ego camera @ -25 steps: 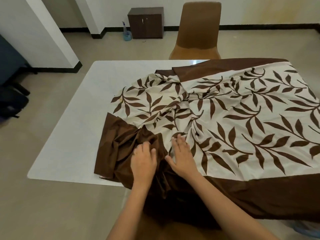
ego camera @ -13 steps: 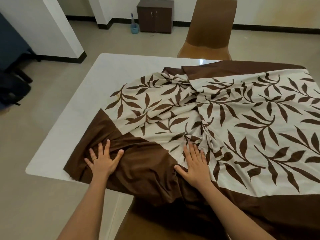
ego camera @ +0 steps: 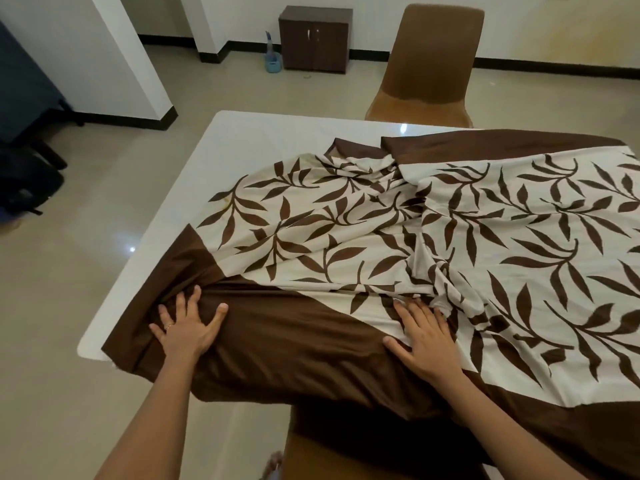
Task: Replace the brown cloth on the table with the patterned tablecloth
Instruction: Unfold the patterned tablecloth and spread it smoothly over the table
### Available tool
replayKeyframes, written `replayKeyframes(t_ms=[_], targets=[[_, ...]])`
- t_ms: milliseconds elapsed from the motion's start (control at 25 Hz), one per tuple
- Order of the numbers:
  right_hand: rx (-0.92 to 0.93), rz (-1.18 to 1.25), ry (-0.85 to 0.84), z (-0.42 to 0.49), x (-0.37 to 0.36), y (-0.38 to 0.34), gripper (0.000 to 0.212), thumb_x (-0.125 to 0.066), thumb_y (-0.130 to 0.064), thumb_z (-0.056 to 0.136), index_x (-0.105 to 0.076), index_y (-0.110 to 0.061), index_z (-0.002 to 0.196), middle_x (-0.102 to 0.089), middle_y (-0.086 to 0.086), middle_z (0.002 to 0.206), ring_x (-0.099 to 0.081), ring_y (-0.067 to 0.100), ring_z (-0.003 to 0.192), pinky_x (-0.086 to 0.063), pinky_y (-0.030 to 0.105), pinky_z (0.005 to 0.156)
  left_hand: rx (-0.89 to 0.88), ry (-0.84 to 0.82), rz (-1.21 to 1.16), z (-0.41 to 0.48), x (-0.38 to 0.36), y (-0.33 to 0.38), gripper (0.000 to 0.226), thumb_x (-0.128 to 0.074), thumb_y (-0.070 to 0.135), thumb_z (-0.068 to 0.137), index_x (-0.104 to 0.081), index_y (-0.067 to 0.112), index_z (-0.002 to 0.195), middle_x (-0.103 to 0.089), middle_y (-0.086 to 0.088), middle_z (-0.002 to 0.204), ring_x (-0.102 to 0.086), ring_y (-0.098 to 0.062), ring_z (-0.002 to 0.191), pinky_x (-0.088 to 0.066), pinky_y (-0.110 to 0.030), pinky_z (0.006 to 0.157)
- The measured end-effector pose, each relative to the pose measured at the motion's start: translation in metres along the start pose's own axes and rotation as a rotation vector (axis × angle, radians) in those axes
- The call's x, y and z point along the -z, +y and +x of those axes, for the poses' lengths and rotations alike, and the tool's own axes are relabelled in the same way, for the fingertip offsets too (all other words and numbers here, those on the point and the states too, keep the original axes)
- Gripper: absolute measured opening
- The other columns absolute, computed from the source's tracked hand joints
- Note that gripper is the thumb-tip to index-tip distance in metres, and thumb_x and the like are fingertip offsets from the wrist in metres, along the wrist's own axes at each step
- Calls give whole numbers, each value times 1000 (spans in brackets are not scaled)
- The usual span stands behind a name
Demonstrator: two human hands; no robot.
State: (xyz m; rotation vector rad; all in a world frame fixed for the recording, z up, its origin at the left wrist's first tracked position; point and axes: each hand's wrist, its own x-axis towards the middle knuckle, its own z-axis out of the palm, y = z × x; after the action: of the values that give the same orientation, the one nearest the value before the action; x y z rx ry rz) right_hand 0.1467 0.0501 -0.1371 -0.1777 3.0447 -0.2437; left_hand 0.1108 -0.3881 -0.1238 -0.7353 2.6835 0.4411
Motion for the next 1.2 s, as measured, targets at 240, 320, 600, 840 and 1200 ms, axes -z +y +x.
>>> replayKeyframes(t_ms=[240,320,600,840,1200], targets=[[-29,291,115,55,-3,-151,58,-39,-42,97,-30,-16,148,-23,7,157,-13,21,147,-10,37,119,-47,117,129,-9,14,8,69,-24,71,89,-37,26,141,-32,-9,150,-24,-40,136,-14,-60,108],[-18,287,-36,74,-19,-201,73,-33,-56,96,-6,-21,154,6,5,161,10,22,148,11,39,117,-179,302,176,-3,25,8,51,-35,56,94,-55,17,120,-48,-13,133,-39,-38,125,-26,-56,102],[17,77,-89,82,-50,-282,90,-16,-77,82,3,-26,154,12,9,160,18,28,146,18,49,114,-811,29,-1,50,34,24,47,-34,35,102,-27,31,149,-18,-2,159,-13,-24,147,-12,-46,119],[81,93,-36,55,-56,-279,84,-23,-78,86,-2,-33,153,5,-1,162,14,17,147,4,48,118,-465,-54,113,100,34,-20,84,-30,76,84,-3,36,152,7,1,161,8,-29,147,7,-47,118],[54,77,-75,56,-44,-284,85,-23,-80,84,0,-35,153,9,-4,161,18,14,146,5,47,117,-115,86,83,114,84,-60,115,-20,91,64,-19,16,151,-16,-15,158,-17,-40,142,-13,-52,116]])
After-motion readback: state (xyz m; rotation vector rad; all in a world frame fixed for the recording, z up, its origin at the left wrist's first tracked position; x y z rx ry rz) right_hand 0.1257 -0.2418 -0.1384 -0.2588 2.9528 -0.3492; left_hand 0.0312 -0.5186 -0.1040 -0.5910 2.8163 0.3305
